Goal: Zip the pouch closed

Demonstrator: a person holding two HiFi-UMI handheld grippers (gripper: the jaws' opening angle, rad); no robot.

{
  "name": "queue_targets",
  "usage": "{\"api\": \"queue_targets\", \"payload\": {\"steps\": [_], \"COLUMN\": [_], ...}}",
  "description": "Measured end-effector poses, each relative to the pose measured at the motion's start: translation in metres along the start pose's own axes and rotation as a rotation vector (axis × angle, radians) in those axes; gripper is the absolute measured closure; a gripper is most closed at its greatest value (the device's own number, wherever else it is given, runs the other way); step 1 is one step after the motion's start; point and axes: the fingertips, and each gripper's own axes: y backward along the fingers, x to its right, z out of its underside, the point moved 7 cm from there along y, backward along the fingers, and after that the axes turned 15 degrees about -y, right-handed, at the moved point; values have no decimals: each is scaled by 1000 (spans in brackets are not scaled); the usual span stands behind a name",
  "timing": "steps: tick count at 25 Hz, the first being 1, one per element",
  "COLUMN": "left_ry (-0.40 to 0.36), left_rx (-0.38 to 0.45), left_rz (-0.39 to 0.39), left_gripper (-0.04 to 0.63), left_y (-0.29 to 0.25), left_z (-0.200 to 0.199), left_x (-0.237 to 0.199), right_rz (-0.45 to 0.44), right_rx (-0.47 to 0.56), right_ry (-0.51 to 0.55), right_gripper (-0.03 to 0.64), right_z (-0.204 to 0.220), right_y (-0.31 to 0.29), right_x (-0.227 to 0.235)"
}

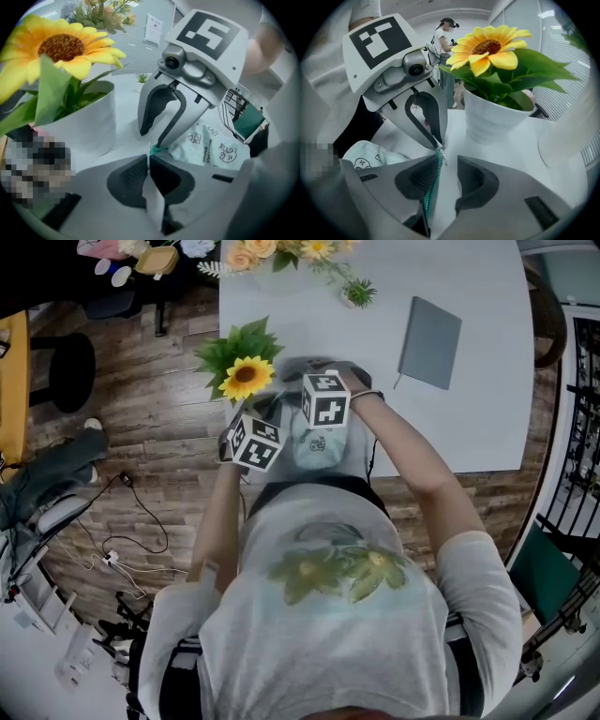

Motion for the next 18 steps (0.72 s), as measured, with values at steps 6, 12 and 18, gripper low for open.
{"api": "queue_targets", "payload": {"steps": [6,12,18], "left_ry": [-87,-203,-252], "left_rx": [8,2,8], "left_rz": [-7,-51,-36], "left_gripper": [572,572,572], "left_y": [2,1,-1], "left_z": [-3,-2,1], "left_x": [-1,2,1], "right_rz": [35,-10,-30], "right_rx": [-19,-50,-101], "right_ry": [-6,46,167], "right_gripper": [471,493,511], "right_z": [-1,1,-2], "right_y": [3,-2,-9], "right_x": [13,7,3]}}
